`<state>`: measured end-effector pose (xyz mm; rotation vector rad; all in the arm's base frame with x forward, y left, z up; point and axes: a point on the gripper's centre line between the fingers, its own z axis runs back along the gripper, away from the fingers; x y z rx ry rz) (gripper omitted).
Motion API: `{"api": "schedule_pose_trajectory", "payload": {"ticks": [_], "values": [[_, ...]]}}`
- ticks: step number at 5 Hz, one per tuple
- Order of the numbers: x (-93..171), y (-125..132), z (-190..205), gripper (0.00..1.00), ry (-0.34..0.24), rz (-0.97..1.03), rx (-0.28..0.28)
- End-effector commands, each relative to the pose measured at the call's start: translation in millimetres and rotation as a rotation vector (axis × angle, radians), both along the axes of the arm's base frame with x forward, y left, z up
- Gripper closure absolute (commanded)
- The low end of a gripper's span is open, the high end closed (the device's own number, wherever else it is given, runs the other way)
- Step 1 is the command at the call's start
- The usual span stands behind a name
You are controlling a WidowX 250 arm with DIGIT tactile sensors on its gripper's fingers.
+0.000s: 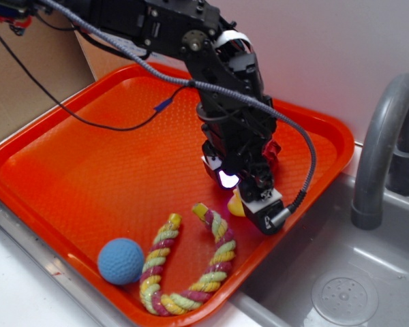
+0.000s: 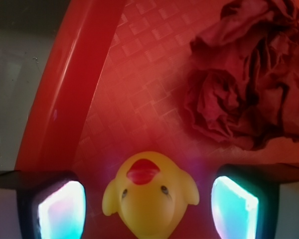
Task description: Grab the yellow duck.
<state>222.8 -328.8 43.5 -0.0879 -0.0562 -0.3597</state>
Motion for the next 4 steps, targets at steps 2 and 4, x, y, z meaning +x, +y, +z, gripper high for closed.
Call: {"api": "schedule_pose_trajectory", "payload": {"ticks": [2, 4], "values": [[-11, -9, 3, 1.0, -0.01, -0.056, 0.033], [-7, 9, 43, 1.0, -0.04, 0.004, 0.013]]}}
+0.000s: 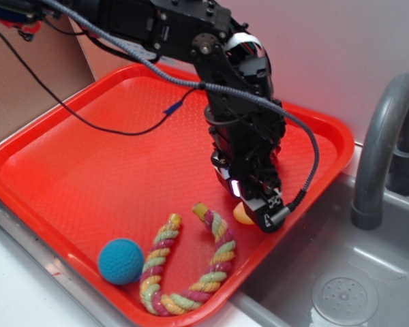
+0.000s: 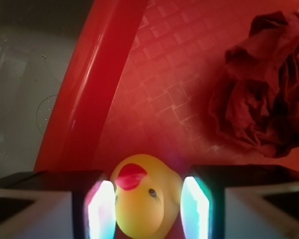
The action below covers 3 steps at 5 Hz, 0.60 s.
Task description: Grab the yellow duck.
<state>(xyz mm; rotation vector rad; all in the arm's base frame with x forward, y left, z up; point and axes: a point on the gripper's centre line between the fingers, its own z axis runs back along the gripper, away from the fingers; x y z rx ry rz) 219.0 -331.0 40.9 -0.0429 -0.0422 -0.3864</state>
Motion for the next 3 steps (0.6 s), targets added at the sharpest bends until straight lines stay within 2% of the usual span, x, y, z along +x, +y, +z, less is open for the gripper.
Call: {"api": "schedule_pose_trajectory", "payload": {"ticks": [1, 2, 3], "values": [[2, 44, 95, 1.0, -0.106, 0.144, -0.054], [0, 80, 146, 1.0, -0.154, 0.223, -0.041], [-15, 123, 195, 1.0, -0.219, 0.344, -0.037]]}}
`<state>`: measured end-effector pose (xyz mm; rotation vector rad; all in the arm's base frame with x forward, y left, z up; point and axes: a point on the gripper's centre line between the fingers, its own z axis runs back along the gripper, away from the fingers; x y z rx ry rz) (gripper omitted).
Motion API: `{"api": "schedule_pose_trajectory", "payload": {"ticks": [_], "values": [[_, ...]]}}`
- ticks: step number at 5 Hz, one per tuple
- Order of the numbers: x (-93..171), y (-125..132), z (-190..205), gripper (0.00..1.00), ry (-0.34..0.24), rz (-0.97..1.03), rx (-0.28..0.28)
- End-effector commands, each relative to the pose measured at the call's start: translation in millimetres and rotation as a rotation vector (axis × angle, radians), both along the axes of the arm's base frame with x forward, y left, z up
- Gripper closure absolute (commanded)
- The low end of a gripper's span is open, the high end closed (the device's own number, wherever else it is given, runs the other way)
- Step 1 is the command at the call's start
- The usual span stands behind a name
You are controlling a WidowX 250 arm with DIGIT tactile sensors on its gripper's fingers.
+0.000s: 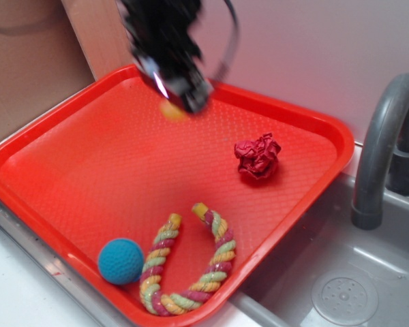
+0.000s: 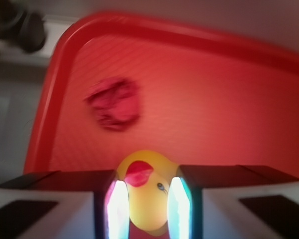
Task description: Grab the yellow duck.
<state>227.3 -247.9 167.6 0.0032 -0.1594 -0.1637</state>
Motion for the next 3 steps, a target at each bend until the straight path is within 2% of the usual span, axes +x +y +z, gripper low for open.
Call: {"api": "schedule_pose_trajectory", "payload": {"ticks": [1, 2, 3], "values": [[-40, 82, 109, 1.0, -0.118, 0.227, -0.097], [-48, 102, 109, 1.0, -0.134, 0.296, -0.135], [-51, 111, 110, 1.0, -0.108, 0.293, -0.097]]}}
